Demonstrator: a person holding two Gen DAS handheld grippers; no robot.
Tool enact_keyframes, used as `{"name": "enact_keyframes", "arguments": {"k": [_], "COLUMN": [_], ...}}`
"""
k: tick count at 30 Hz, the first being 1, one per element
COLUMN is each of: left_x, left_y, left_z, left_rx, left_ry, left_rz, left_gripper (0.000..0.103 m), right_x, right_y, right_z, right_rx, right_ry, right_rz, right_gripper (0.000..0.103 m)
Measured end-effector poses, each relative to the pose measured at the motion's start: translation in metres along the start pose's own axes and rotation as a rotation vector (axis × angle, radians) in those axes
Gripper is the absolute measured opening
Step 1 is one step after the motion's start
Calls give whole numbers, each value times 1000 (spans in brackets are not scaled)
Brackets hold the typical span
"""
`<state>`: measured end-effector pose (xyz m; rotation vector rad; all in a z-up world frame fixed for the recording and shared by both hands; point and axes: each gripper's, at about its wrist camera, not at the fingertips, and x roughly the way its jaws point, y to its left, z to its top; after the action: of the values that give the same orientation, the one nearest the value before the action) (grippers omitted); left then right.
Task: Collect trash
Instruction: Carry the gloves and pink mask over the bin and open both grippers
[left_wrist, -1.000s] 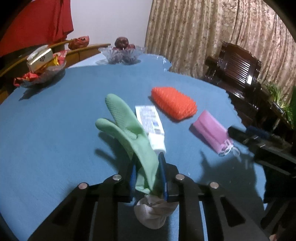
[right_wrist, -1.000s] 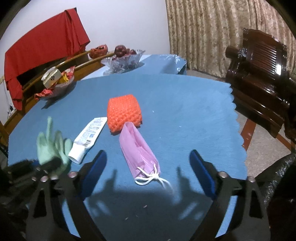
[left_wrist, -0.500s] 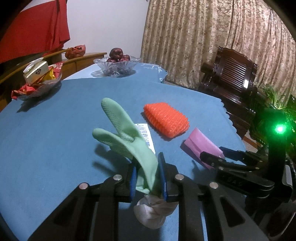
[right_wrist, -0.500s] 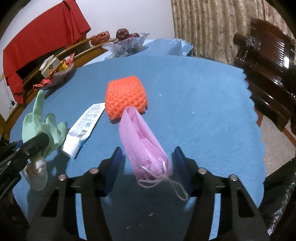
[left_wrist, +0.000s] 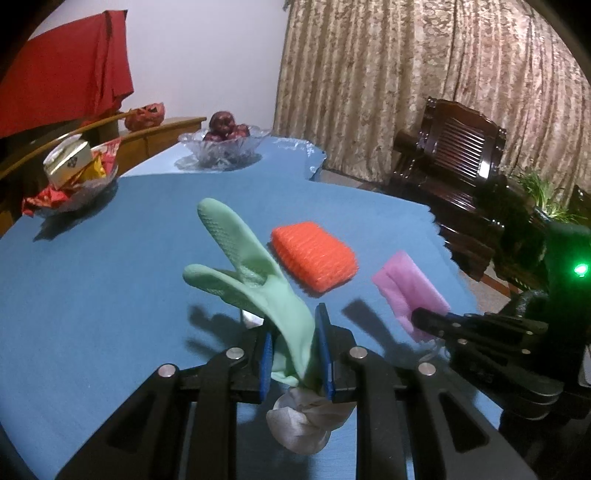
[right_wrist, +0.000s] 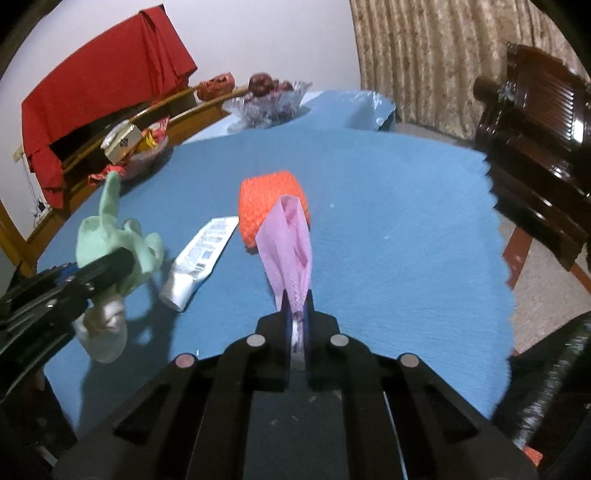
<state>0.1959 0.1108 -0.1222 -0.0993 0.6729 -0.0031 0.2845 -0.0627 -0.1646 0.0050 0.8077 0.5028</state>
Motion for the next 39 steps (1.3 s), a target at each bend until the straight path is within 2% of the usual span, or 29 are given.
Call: {"name": "enact_keyframes", "arguments": {"k": [10, 25, 39], "left_x": [-35, -88, -111], "left_y": [-42, -123, -194], "left_z": [10, 17, 6], "left_rx": [58, 149, 232], "left_ry": [-43, -82, -84], "left_rz": [-63, -233, -370], "left_gripper": [21, 21, 21], "right_x": [-81, -213, -280], "right_y": [-13, -50, -83], "right_z": [-2, -35, -75], "right_rx": [25, 87, 130], "right_ry": [-110, -240, -281], "right_rz": [-46, -180, -309], "right_gripper": [5, 5, 5]}}
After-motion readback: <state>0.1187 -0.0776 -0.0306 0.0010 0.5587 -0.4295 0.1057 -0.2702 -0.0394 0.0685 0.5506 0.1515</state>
